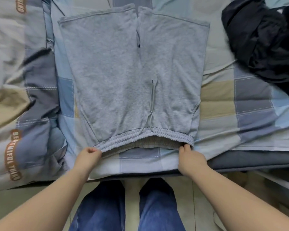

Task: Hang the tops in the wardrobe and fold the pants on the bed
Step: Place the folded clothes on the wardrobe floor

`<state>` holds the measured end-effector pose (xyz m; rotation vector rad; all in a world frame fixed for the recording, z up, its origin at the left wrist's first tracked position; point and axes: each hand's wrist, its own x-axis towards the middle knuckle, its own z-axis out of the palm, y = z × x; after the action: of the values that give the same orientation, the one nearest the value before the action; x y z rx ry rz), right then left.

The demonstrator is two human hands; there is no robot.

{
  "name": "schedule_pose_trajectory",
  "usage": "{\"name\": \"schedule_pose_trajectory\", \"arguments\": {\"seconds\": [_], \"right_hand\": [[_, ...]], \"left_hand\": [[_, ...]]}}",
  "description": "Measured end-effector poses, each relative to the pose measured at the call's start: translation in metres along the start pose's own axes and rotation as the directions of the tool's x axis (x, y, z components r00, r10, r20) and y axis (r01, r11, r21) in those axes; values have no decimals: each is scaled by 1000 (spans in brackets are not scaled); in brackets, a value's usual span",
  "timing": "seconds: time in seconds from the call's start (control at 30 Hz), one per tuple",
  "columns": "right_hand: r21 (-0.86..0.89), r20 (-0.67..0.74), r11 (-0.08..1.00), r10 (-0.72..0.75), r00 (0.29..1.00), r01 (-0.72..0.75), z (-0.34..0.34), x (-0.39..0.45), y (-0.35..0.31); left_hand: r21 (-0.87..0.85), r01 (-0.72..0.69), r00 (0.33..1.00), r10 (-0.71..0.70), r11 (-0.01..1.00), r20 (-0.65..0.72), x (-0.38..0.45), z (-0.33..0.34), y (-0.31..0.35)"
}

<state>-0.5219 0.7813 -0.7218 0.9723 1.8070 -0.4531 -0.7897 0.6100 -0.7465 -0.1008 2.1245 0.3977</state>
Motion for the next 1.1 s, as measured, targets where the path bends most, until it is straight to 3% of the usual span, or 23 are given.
{"name": "schedule_pose_trajectory", "arguments": {"seconds": [0.17,0.33,0.53,0.67,0.83,0.93,1.1], "right_hand": [[-15,-244,950,-306,920,312,-18,-5,-48],[111,-396,839,-455,798,533,-54,13,-131],[200,-456,818,-409,791,539,-96,48,-216],[182,-413,792,-476,776,583,-102,58,-252],[187,-421,837,-404,812,514,-99,69,-282],[178,-428,864,-363,828,471,-101,75,-295],[100,-453,848,-427,782,521,-102,81,-291]], "left_hand": [[5,2,1000,-3,1000,14,22,-28,18],[-79,-120,992,117,990,-44,58,-53,58],[-8,-357,931,355,934,-84,101,-74,116],[118,-457,884,465,882,-53,129,-82,152],[185,-622,772,636,761,-16,155,-90,189],[120,-616,784,621,779,-8,171,-95,207],[40,-548,833,549,836,-65,184,-109,230]]}}
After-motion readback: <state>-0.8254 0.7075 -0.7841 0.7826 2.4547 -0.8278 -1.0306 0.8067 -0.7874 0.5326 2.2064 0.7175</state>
